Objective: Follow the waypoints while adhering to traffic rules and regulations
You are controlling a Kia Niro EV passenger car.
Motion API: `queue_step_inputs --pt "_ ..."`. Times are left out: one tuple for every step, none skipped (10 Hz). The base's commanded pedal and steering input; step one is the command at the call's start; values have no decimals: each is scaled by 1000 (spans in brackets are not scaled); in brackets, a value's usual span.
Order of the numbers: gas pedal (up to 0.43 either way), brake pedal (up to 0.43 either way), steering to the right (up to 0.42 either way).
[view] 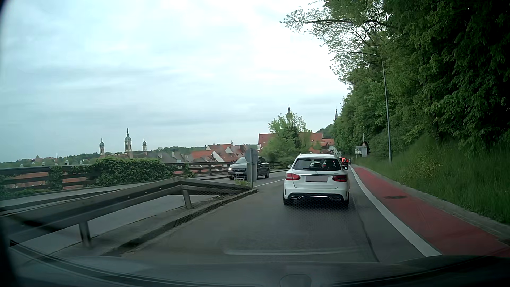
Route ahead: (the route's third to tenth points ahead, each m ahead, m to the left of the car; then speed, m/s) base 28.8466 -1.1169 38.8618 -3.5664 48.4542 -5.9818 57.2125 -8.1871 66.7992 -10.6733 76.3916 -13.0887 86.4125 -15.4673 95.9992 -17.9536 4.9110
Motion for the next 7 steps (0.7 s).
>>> queue_step_inputs --pt "118 0 84" --pt "110 0 81" --pt "98 0 77" --pt "98 0 76" --pt "87 0 76" --pt "87 0 76" --pt "87 0 76"
